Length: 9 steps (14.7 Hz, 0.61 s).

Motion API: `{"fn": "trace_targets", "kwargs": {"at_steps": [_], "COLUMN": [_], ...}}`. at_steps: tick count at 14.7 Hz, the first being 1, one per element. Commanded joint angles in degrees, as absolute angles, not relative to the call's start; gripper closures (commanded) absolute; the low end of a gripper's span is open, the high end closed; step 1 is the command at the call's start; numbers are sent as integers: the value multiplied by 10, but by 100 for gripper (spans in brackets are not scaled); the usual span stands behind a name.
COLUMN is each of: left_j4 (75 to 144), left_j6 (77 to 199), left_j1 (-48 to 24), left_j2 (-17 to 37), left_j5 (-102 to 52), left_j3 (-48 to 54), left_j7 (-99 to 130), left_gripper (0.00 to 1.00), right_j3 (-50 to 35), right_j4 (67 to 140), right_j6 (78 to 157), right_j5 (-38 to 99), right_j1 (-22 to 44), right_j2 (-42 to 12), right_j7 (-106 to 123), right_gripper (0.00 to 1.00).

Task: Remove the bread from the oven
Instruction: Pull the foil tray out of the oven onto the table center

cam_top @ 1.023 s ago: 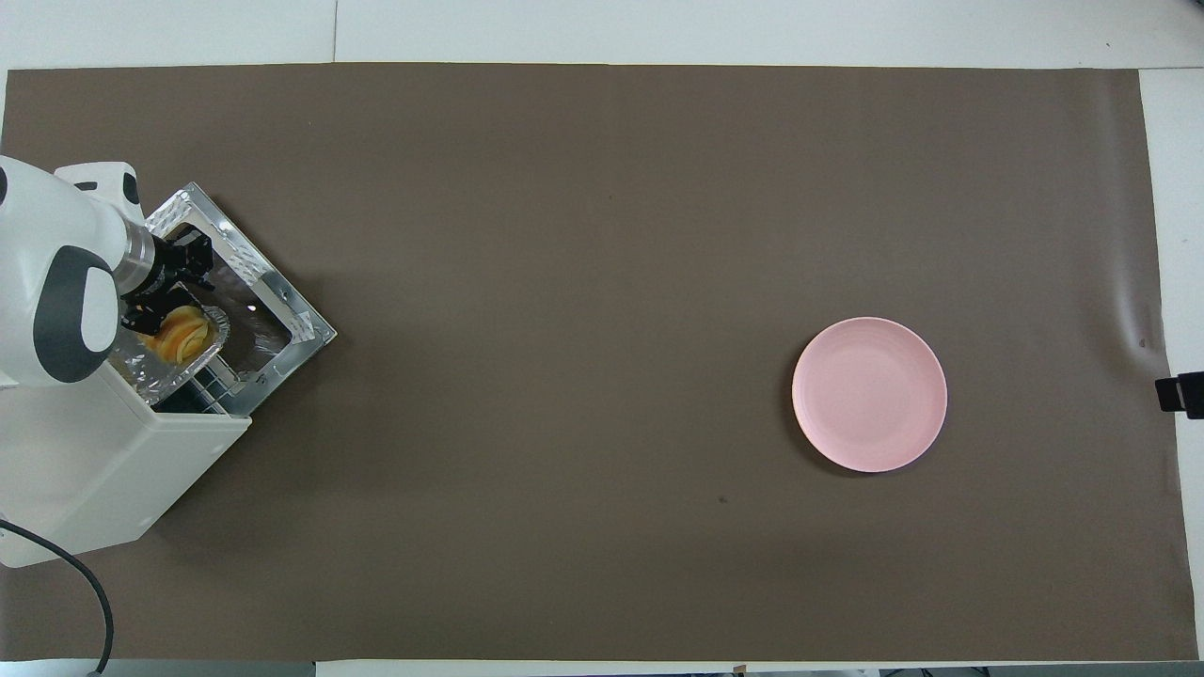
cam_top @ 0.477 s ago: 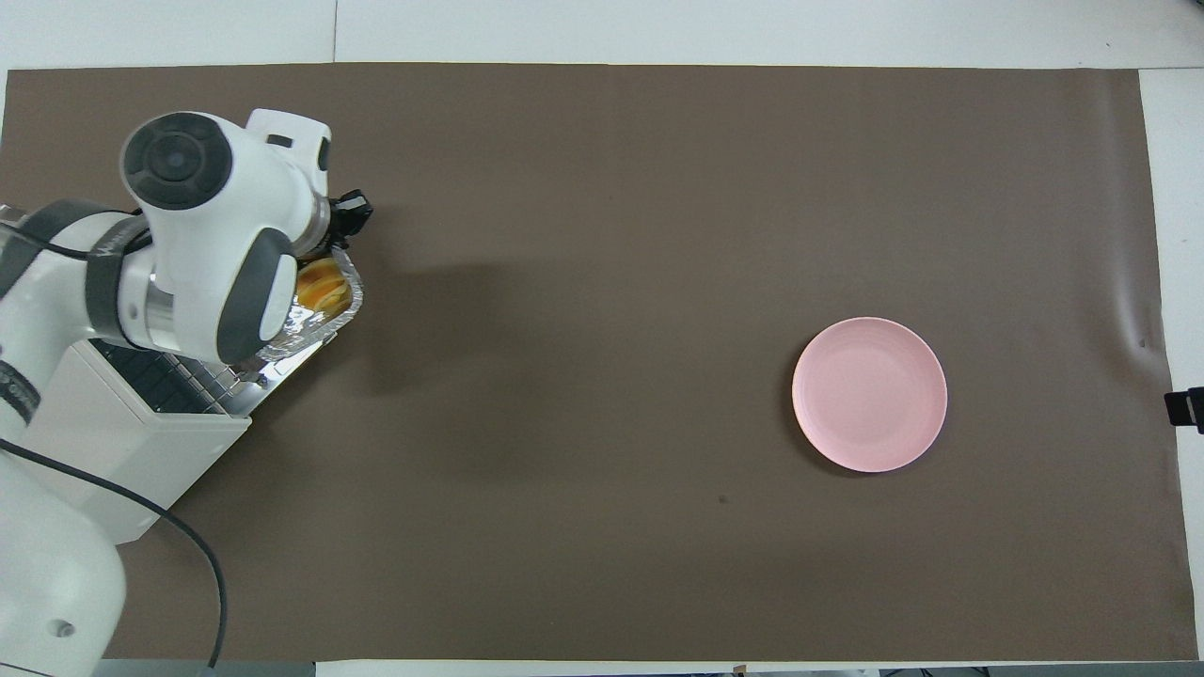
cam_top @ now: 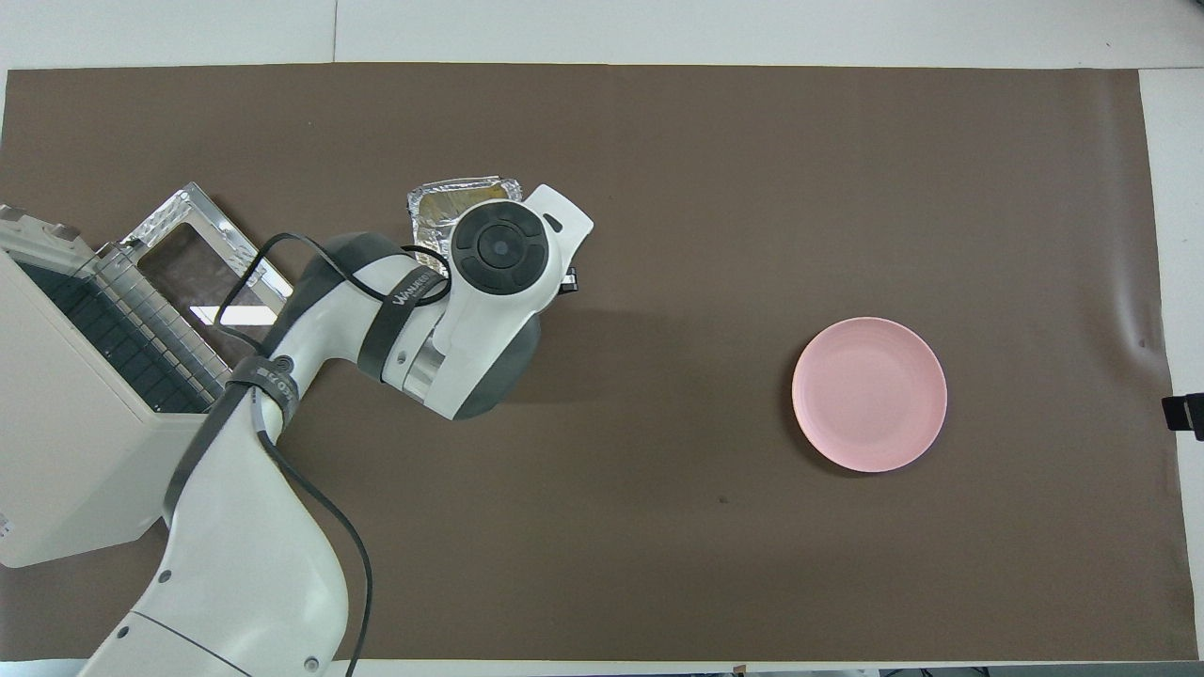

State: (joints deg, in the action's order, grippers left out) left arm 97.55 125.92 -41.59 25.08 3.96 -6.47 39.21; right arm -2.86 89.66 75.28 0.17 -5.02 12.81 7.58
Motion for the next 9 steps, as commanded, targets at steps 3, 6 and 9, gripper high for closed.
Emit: {"fn": "trace_targets", "kwargs": {"at_steps": [3,6,9], "left_j4": [960,949,935], "left_j6": [1261,1257,1218], "left_j1": [-448,-442,-384], "left_j2": [272,270,222], "left_j5": [6,-5,-4], "left_j3": [-73,-80,-92], "left_j7": [380,392,384], "left_gripper": [77,0,0], "right_j3": [-27,-27,-28], "right_j4": [938,967,972], "right_j6": [761,806,809], "right_j5": [1,-3,-3], "right_j1": [-63,-63,-58], "right_j2": [145,141,141], "right_j7": [87,90,86], "right_gripper": [0,0,0]}}
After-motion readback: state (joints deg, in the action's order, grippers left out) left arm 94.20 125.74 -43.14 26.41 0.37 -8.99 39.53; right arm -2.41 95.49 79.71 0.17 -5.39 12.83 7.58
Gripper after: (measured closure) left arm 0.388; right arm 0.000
